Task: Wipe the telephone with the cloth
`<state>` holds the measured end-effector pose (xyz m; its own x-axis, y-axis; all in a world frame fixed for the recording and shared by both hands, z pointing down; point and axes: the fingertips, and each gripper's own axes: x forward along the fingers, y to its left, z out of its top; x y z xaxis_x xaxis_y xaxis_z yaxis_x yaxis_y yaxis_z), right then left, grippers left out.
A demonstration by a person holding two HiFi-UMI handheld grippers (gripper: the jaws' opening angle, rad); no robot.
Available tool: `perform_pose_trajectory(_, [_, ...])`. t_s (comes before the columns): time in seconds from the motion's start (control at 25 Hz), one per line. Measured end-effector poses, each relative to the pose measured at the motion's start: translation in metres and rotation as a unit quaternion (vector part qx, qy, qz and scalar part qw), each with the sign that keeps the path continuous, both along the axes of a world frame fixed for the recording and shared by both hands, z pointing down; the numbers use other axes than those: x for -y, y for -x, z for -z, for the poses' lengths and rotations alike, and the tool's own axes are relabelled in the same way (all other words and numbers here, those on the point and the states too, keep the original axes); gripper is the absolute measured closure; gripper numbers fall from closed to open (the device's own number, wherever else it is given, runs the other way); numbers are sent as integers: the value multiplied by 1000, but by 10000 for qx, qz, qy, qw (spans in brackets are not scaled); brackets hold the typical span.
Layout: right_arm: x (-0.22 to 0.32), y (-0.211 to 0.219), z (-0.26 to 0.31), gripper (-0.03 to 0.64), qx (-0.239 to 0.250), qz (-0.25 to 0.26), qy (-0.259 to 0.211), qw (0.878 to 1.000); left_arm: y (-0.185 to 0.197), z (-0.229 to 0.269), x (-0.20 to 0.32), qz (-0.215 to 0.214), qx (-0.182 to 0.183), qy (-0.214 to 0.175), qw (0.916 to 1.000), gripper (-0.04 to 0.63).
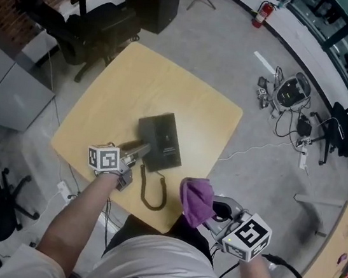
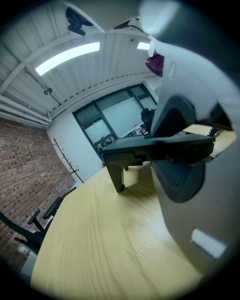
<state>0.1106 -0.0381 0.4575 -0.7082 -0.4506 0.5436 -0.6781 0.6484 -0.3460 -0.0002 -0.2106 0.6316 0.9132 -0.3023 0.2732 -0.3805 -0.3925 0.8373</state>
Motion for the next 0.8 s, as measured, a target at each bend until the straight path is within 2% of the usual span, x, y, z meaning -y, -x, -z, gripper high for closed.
perform_pose_trajectory(0.28, [2, 13, 3, 574, -92, -28, -123, 9999, 11, 8, -4, 80, 478, -357, 9982, 369])
perform_pose_trajectory(0.4, [-2, 24, 3, 574, -167, -83, -201, 9996, 30, 16, -15, 226, 346, -330, 9986, 364])
perform_pose_trajectory(0.56, [-10, 37, 5, 574, -274, -321, -286, 9987, 57, 45, -41, 303, -75, -398, 9987, 377])
perform_pose_trajectory(0.68, [-20, 44, 3, 574, -303, -497, -319, 9978, 61, 74, -73, -44, -297, -643, 9975, 392])
perform_pose_trajectory(0.8, [-29, 48, -2, 574, -338, -484, -357, 9976, 57, 100, -109, -597, -244, -1088, 9920, 393])
